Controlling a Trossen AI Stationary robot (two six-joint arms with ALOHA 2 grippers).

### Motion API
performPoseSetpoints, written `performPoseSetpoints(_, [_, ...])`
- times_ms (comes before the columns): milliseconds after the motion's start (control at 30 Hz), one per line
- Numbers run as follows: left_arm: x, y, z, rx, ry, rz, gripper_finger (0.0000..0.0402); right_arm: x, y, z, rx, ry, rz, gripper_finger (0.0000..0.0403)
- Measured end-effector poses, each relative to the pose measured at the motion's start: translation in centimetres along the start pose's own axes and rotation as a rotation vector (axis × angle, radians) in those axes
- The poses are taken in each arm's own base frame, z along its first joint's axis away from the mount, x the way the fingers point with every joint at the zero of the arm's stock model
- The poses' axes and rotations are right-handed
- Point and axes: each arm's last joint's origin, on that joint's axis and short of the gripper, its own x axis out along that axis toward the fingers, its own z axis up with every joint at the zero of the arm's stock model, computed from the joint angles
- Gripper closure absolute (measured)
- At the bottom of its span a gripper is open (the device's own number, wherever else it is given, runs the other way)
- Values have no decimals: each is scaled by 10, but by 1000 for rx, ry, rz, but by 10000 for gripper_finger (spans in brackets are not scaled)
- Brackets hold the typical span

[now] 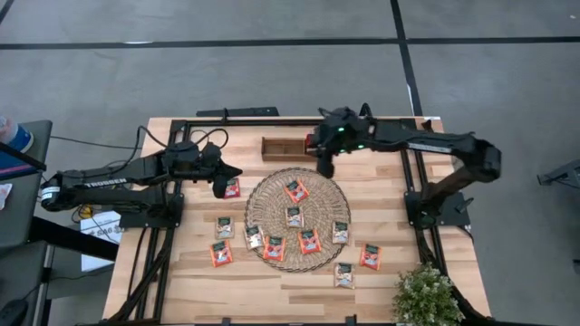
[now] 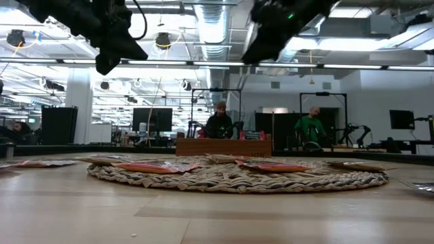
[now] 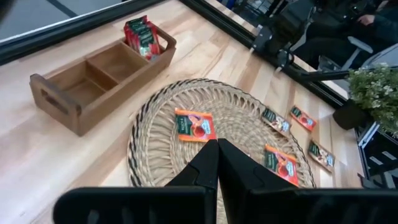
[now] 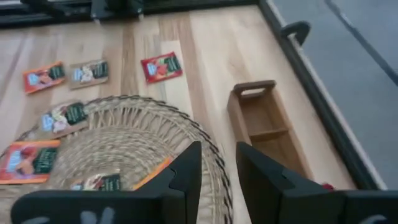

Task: Pick & Place Tea
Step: Put the red tea bag into the right section of the wooden organizer

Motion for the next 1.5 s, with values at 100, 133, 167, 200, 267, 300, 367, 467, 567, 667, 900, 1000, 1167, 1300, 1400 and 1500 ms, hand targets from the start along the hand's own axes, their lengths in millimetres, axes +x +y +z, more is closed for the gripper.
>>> performPoseSetpoints(100, [0, 0, 0, 1, 0, 0, 401, -29, 4, 0, 26, -7, -2, 312])
performPoseSetpoints(133, [0, 0, 0, 1, 0, 0, 401, -37, 5, -3, 38, -10, -2, 312])
performPoseSetpoints(167, [0, 0, 0, 1, -1, 0, 401, -45, 7, -7, 52, -13, -2, 312])
performPoseSetpoints(200, [0, 0, 0, 1, -1, 0, 401, -51, 9, -13, 69, -20, -3, 312])
performPoseSetpoints(267, [0, 0, 0, 1, -2, 3, 401, -63, 13, -27, 110, -47, -5, 312])
performPoseSetpoints(300, [0, 0, 0, 1, -3, 5, 401, -68, 14, -34, 136, -68, -7, 312])
performPoseSetpoints(367, [0, 0, 0, 1, -4, 7, 401, -77, 18, -49, 189, -122, -8, 312])
performPoseSetpoints(467, [0, 0, 0, 1, -5, 10, 401, -89, 23, -72, 267, -207, -6, 312])
performPoseSetpoints(567, [0, 0, 0, 0, -4, 11, 401, -96, 29, -95, 330, -288, 9, 312])
performPoseSetpoints(667, [3, 1, -1, 0, 8, 17, 401, -101, 38, -116, 373, -375, -2, 312])
performPoseSetpoints(900, [19, 5, -6, -3, 78, 54, 401, -101, 55, -154, 423, -546, -27, 312])
performPoseSetpoints(1000, [28, 7, -10, -4, 118, 81, 401, -100, 61, -168, 448, -580, -34, 312])
performPoseSetpoints(1167, [35, 7, -6, 24, 236, 188, 401, -99, 67, -181, 486, -616, -30, 312])
performPoseSetpoints(1300, [34, 7, -2, 79, 412, 326, 401, -100, 70, -186, 493, -636, -35, 312])
performPoseSetpoints(1400, [37, 8, -1, 154, 529, 401, 401, -103, 72, -185, 479, -652, -40, 312])
performPoseSetpoints(1500, [47, 11, -5, 225, 600, 430, 401, -104, 73, -185, 475, -659, -41, 312])
